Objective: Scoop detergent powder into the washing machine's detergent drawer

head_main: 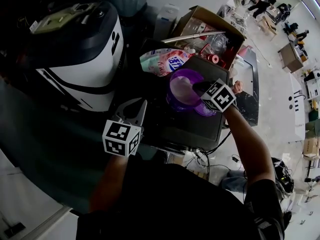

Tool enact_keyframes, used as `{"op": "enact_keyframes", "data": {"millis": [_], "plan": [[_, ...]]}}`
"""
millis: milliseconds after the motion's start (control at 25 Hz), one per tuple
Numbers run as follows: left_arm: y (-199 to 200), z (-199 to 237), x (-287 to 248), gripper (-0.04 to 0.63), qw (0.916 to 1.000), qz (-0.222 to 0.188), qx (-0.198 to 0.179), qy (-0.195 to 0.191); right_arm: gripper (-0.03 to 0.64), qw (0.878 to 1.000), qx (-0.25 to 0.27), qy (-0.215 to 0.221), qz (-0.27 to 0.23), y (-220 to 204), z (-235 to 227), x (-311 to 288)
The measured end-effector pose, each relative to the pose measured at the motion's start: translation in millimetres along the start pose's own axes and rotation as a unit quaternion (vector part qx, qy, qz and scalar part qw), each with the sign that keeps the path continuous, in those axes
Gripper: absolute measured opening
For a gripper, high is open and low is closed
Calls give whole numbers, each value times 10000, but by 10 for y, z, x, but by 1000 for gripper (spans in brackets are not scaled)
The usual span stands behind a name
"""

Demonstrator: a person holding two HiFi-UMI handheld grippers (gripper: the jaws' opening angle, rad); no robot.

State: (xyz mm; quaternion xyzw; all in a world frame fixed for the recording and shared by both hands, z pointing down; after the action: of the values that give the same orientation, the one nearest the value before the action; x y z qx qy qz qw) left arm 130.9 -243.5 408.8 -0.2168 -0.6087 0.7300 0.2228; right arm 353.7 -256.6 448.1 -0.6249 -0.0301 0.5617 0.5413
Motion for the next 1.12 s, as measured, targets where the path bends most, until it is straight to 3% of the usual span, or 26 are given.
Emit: {"op": "enact_keyframes", "data": {"millis": [1120], "plan": [[-60, 88, 81, 8, 9999, 44, 48, 126, 20, 9978, -271, 591, 148, 121, 146, -60]]}}
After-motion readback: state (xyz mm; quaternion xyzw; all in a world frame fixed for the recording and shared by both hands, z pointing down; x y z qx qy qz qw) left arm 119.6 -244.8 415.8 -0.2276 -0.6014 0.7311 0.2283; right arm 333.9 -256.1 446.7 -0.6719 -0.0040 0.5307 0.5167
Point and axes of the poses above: the fingertips, and each gripper's own axes: x backward along the fingers, z to its left, y out of its top, the point moved 2 cm from there along x, backward along the fingers, and after that the axes turned 15 degrees about -z, right-handed, at the moved point
